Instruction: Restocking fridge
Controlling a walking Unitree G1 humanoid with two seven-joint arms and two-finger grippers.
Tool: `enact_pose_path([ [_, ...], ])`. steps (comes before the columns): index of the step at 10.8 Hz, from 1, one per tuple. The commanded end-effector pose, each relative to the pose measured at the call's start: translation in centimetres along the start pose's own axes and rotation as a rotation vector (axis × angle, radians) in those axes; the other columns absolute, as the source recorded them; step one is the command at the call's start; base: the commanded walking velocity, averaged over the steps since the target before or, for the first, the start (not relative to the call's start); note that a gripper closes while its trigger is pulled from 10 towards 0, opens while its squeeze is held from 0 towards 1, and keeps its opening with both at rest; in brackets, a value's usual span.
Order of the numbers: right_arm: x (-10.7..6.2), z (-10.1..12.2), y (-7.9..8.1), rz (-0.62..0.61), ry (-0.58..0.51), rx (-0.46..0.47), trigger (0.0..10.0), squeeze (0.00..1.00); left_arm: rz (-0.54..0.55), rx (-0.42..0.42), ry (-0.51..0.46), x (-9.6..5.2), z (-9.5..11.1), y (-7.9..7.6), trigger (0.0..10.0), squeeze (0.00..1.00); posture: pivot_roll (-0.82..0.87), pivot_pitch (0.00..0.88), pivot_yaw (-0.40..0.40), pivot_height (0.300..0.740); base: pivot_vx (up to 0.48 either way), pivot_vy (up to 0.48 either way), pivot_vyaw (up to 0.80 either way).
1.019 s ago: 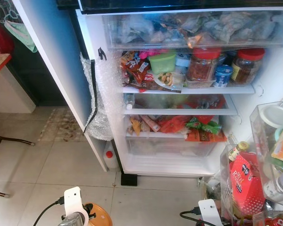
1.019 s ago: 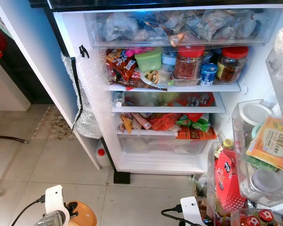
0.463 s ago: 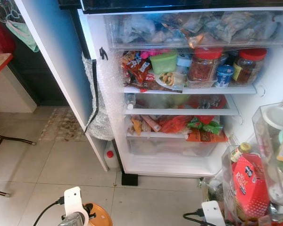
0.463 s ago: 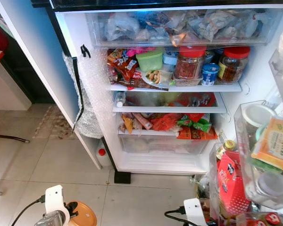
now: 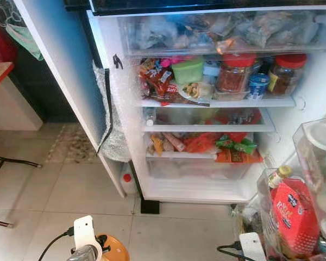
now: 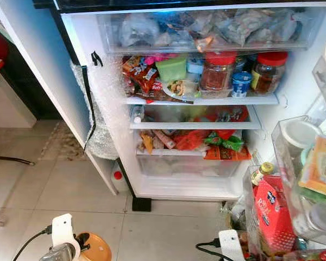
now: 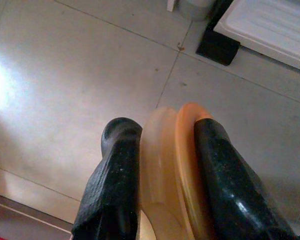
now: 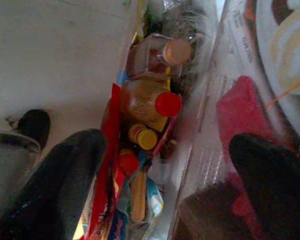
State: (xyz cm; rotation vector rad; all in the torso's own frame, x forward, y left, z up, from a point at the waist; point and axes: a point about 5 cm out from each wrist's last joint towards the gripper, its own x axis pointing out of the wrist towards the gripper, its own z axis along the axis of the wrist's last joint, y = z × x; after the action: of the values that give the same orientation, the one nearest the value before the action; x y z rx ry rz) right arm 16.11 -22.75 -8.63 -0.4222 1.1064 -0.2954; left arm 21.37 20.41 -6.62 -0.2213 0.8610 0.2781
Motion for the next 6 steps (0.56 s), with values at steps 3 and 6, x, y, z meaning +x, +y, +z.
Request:
enact_pose_path([
  [3,0.0,-2.9,-1.8,-0.113,0.030,-0.029,10.0,0.00,0.009,0.000,0.014,-0.1,-0.4,0.6,10.0,0.00,0.06,0.090,0.049,0.740,0.000,0.000,0.00],
  [6,0.5,-2.4,-3.7,-0.148,0.042,-0.033,10.0,0.00,0.008,0.001,0.013,-0.1,-0.4,0.6,10.0,0.00,0.05,0.092,0.048,0.740,0.000,0.000,0.00],
])
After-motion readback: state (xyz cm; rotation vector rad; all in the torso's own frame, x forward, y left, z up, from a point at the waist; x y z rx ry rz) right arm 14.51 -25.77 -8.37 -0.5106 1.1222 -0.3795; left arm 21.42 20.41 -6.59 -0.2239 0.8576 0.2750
